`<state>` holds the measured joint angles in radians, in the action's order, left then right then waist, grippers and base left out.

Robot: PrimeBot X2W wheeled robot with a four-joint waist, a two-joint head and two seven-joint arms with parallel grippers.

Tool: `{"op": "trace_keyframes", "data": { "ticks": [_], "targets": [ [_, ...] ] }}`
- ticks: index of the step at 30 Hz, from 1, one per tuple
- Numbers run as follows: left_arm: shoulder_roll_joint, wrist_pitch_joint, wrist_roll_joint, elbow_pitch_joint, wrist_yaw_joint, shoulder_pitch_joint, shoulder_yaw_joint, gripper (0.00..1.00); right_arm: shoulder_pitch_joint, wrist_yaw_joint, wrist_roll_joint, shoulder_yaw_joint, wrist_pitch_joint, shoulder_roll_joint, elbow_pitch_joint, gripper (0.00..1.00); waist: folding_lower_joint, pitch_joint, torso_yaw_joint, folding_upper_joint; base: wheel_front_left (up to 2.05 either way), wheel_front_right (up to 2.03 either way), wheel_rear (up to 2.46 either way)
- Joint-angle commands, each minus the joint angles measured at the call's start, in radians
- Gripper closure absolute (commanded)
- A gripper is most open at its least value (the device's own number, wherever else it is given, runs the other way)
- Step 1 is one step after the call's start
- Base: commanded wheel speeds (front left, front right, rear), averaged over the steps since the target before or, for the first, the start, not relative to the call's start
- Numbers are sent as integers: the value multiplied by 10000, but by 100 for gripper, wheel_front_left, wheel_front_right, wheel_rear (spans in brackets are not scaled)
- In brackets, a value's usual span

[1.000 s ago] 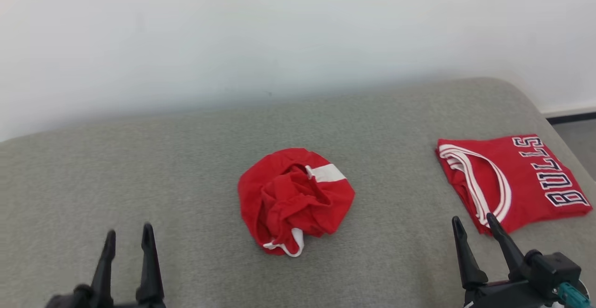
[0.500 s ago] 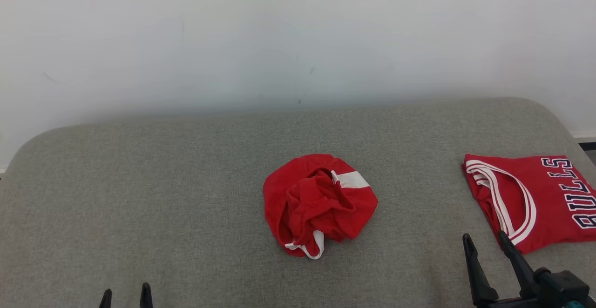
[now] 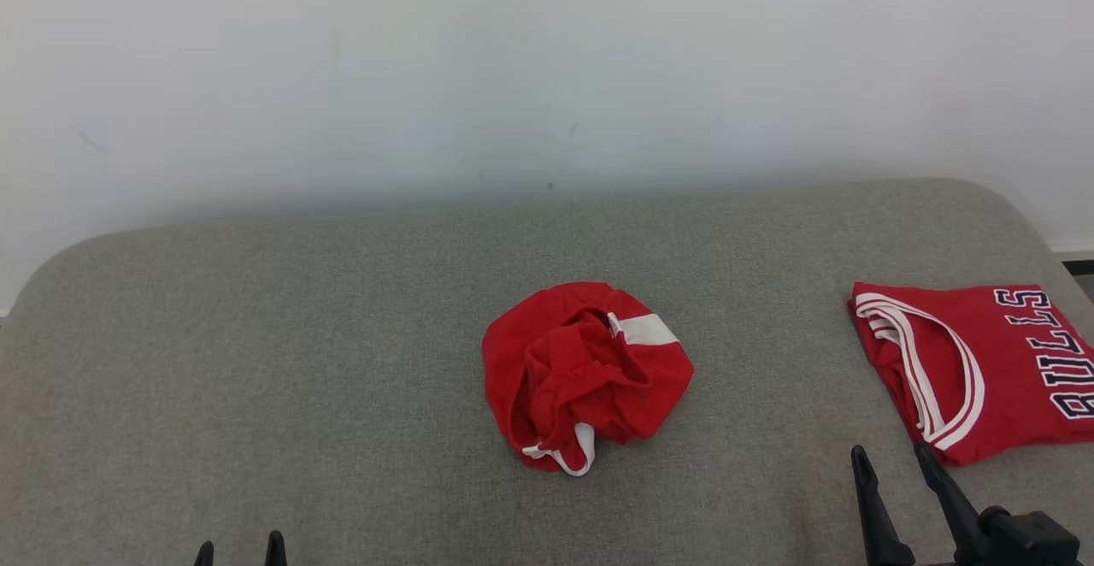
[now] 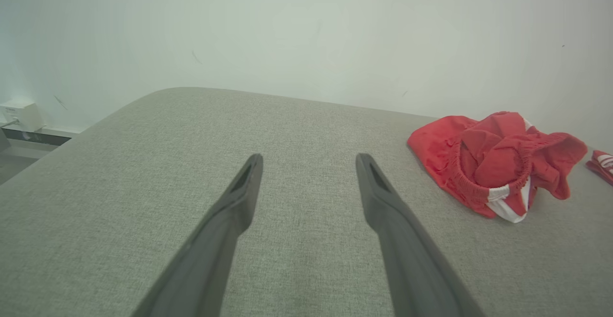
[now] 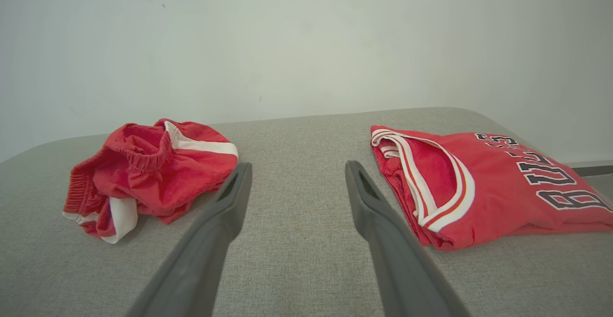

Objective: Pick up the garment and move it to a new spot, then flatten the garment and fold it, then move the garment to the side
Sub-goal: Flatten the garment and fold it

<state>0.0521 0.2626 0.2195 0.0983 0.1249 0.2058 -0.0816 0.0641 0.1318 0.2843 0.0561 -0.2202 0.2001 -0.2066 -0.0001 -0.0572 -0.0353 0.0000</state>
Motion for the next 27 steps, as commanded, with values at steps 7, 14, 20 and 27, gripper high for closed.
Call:
{"op": "trace_keyframes", "data": {
  "ticks": [7, 14, 20, 27],
  "targets": [
    [-14, 27, -108, 79, 53, -107, -5, 0, -74, -24, -19, 26, 3, -51, 15, 0, 1, 92, -20, 0, 0, 0, 0],
    [8, 27, -119, 180, 48, -151, 73, 0, -188, -24, 45, 105, -40, -93, -89, 0, 1, 136, 2, 0, 0, 0, 0],
    [69, 27, -248, 332, 49, -376, 253, 0, -208, -24, 44, 195, -60, -112, -159, 0, 1, 125, -37, 0, 0, 0, 0],
    [315, -667, 80, 1109, 50, -2097, 1388, 0, -429, -24, 72, 341, -14, -71, -142, 0, 1, 214, -389, 0, 0, 0, 0]
  ]
}}
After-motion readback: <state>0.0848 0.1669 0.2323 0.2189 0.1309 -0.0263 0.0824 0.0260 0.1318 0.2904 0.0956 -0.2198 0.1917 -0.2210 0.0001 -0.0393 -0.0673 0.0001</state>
